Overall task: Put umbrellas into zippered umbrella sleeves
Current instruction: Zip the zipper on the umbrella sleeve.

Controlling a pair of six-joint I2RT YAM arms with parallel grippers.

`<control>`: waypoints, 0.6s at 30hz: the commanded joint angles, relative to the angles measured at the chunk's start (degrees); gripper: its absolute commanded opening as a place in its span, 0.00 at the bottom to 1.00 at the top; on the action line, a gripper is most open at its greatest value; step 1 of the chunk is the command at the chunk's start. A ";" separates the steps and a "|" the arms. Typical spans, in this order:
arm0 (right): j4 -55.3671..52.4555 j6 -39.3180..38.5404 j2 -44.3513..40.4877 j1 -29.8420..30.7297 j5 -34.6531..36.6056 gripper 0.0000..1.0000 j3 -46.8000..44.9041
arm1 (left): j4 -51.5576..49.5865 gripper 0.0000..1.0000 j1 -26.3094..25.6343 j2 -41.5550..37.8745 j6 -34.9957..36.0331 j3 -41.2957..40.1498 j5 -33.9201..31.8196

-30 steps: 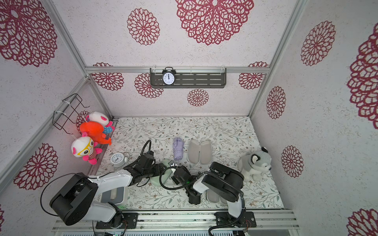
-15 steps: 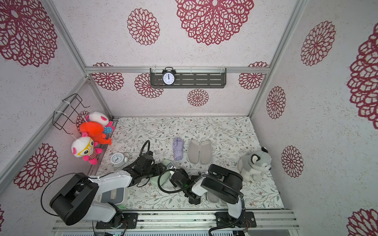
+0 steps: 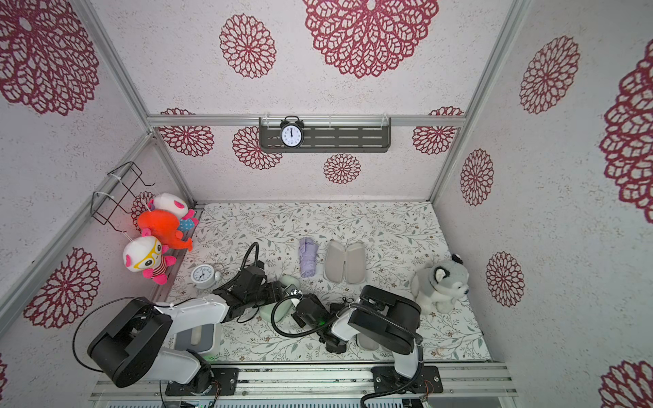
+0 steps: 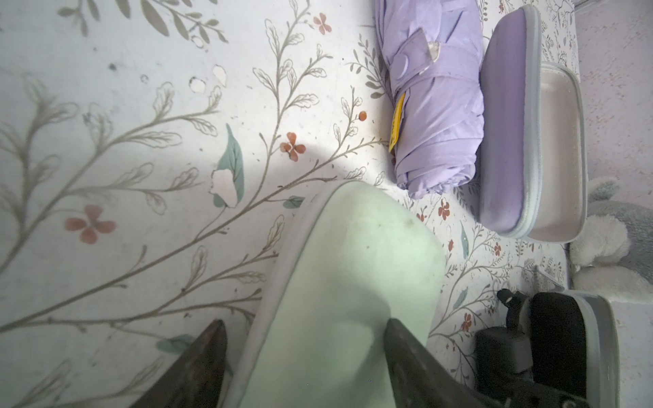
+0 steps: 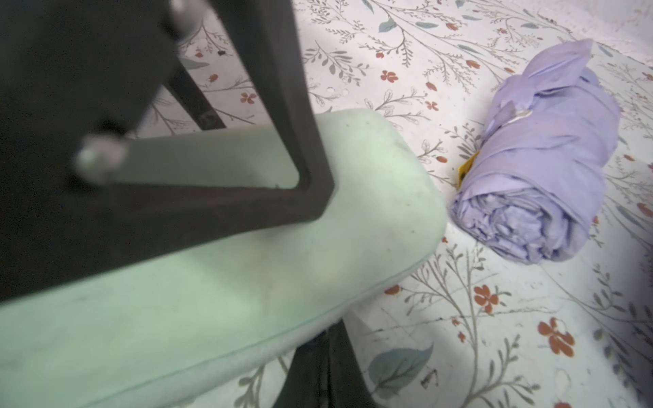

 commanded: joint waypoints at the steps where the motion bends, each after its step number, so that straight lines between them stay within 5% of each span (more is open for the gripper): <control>1: 0.39 0.55 -1.96 5.11 -9.94 0.09 0.09 | -1.12 0.72 -0.05 2.52 -1.10 -1.13 -0.14; 18: -4.94 3.48 -3.67 13.39 -7.57 0.08 2.36 | 1.80 0.68 -0.16 2.82 -2.63 -2.39 -1.48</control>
